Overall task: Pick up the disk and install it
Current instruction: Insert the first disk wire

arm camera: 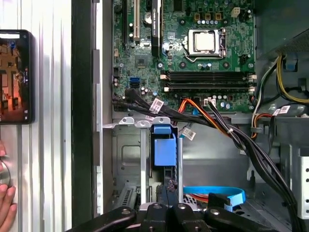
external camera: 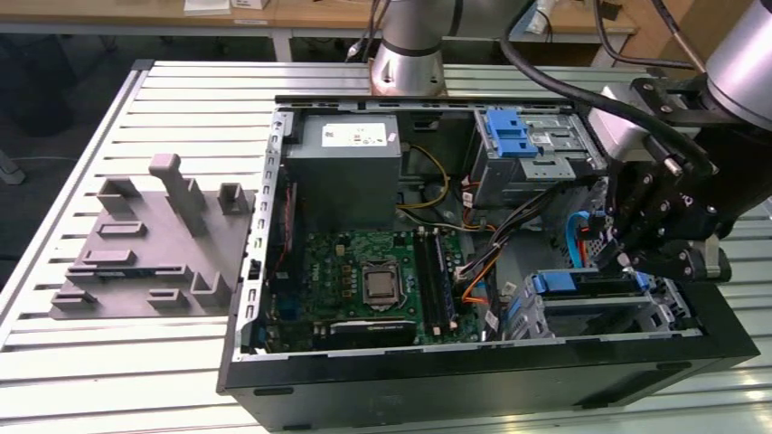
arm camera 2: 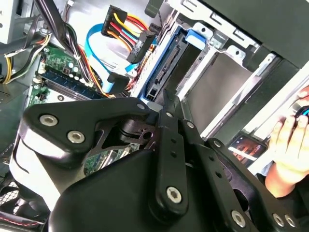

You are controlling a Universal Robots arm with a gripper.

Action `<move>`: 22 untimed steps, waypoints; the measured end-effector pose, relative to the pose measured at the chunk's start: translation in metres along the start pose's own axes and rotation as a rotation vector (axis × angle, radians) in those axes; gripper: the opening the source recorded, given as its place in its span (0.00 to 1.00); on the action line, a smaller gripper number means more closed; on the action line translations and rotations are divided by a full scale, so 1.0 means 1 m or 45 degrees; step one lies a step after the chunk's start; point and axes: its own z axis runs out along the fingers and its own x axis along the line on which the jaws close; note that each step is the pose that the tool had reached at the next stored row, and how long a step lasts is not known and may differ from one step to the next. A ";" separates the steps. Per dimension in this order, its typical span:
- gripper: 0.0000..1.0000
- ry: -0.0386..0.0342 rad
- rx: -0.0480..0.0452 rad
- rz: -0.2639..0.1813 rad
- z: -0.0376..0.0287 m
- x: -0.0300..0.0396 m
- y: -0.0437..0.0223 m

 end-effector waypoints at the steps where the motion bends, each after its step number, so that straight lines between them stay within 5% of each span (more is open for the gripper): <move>1: 0.11 -0.0002 0.004 0.000 -0.0009 -0.0004 -0.0002; 11: 0.11 -0.0002 0.010 0.000 -0.0016 -0.0094 -0.0205; 22: 0.11 -0.0021 0.035 0.000 -0.0086 -0.0177 -0.0214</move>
